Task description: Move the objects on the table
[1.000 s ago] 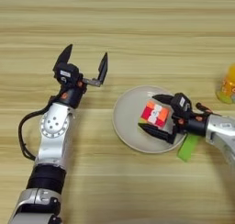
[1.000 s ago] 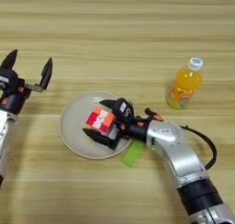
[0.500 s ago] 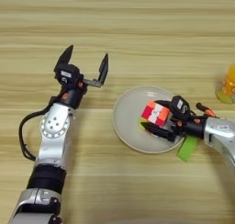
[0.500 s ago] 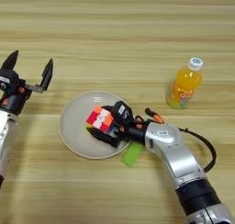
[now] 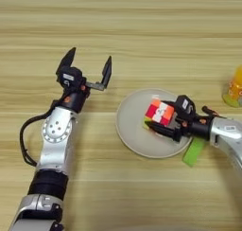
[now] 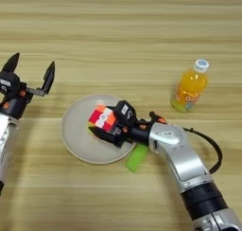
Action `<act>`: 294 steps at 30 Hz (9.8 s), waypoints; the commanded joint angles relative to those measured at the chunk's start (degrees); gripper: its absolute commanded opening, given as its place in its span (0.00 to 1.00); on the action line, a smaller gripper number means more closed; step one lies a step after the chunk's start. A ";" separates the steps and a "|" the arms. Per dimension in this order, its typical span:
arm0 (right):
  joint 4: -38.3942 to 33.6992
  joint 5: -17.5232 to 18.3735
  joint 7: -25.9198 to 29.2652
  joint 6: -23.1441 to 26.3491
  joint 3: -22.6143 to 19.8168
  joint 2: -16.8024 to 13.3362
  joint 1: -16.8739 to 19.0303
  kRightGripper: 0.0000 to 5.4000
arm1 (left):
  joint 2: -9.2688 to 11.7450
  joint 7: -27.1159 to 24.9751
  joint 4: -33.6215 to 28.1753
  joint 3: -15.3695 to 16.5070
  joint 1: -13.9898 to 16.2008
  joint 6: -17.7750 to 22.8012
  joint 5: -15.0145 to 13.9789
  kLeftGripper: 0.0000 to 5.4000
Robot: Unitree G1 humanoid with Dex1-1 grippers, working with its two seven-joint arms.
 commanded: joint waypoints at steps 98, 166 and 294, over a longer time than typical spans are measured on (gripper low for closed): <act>-33.19 21.68 19.09 13.94 -1.96 -17.40 -5.04 0.75 | 18.65 -48.34 -35.90 -16.02 10.08 25.17 -18.65 0.61; -24.42 22.15 -2.83 2.12 -15.98 -1.54 7.56 1.00 | 7.37 -14.42 3.48 -7.55 -2.20 22.21 4.55 0.61; 1.24 4.68 -28.04 1.28 -28.93 -2.76 -2.47 1.00 | -0.32 7.39 -8.13 3.04 4.84 6.20 4.02 1.00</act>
